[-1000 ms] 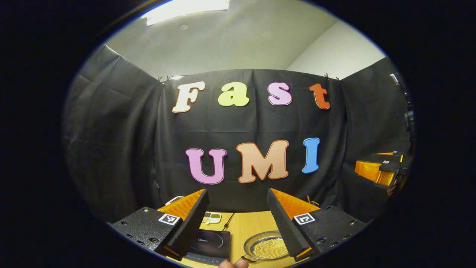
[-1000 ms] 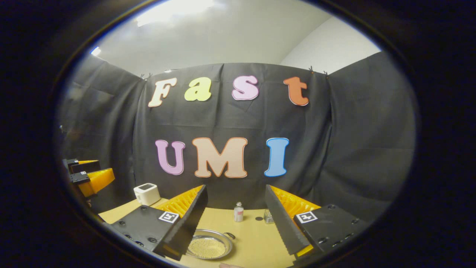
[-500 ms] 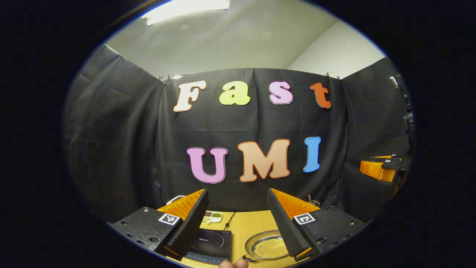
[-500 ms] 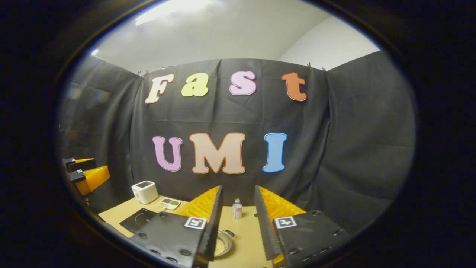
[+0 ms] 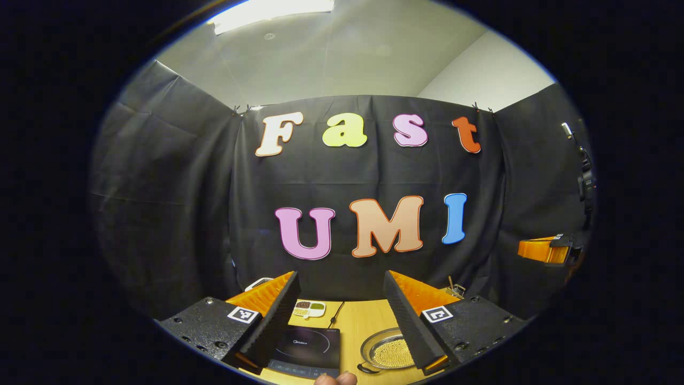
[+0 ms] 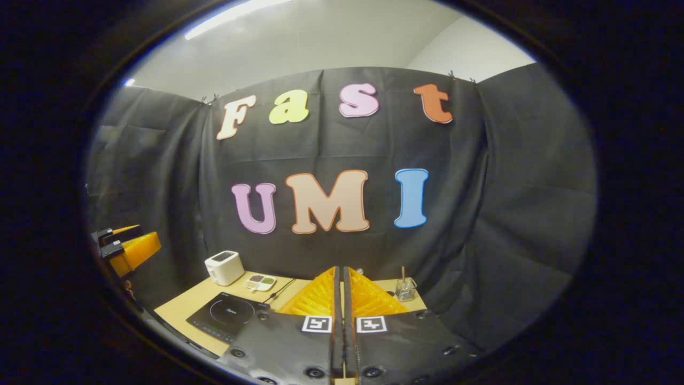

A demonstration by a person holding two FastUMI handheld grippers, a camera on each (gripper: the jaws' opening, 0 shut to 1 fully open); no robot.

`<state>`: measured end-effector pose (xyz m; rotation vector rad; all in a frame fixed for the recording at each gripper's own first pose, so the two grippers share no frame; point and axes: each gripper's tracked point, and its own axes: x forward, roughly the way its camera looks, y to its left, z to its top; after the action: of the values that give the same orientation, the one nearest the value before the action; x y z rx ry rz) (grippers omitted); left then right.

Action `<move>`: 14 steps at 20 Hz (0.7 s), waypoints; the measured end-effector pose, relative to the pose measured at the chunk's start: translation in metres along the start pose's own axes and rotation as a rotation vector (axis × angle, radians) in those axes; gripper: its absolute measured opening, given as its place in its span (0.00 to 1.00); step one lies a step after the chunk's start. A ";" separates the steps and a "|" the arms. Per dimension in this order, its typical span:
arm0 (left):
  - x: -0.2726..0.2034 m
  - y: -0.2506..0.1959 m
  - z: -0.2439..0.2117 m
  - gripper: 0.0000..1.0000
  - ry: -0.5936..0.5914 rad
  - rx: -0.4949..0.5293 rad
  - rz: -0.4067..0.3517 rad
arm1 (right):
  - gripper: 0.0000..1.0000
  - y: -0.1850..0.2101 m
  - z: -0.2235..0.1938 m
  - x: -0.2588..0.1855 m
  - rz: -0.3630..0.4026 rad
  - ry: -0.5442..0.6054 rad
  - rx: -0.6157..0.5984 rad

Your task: First push the handle of the pot to place it horizontally, then grasp the pot with both hands and set it on the induction cooktop.

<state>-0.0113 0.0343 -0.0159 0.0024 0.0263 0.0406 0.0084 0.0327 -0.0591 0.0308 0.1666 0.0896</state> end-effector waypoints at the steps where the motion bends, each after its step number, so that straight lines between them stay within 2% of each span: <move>1: -0.001 0.005 -0.004 0.95 0.003 0.001 0.003 | 0.00 0.006 -0.007 0.000 0.013 0.016 0.002; 2: -0.003 0.010 -0.005 0.95 0.005 0.001 0.003 | 0.00 0.013 -0.014 -0.001 0.022 0.031 0.015; 3: -0.004 0.014 -0.007 0.95 0.005 -0.002 0.003 | 0.05 0.019 -0.022 0.000 0.024 0.052 0.033; 4: -0.004 0.018 -0.009 0.98 0.008 -0.005 0.002 | 0.02 0.022 -0.030 0.001 0.022 0.071 0.050; 5: -0.006 0.022 -0.015 0.95 0.015 -0.009 -0.002 | 0.00 0.027 -0.038 0.002 0.027 0.092 0.066; 7: -0.009 0.029 -0.025 0.93 0.033 -0.010 -0.002 | 0.02 0.034 -0.054 0.004 0.033 0.126 0.082; 9: -0.008 0.037 -0.037 0.96 0.056 -0.013 0.005 | 0.05 0.042 -0.073 0.008 0.048 0.173 0.090; 10: -0.006 0.041 -0.043 0.92 0.067 -0.015 0.010 | 0.05 0.044 -0.083 0.011 0.049 0.196 0.084; 11: -0.005 0.044 -0.051 0.96 0.079 -0.019 0.013 | 0.02 0.046 -0.093 0.015 0.055 0.219 0.080; 13: 0.003 0.049 -0.066 0.93 0.110 -0.028 0.024 | 0.00 0.051 -0.116 0.024 0.069 0.273 0.082; 14: 0.008 0.052 -0.072 0.93 0.124 -0.031 0.030 | 0.03 0.055 -0.130 0.028 0.081 0.305 0.082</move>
<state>-0.0070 0.0864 -0.0876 -0.0304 0.1493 0.0712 0.0097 0.0928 -0.1894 0.1057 0.4740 0.1681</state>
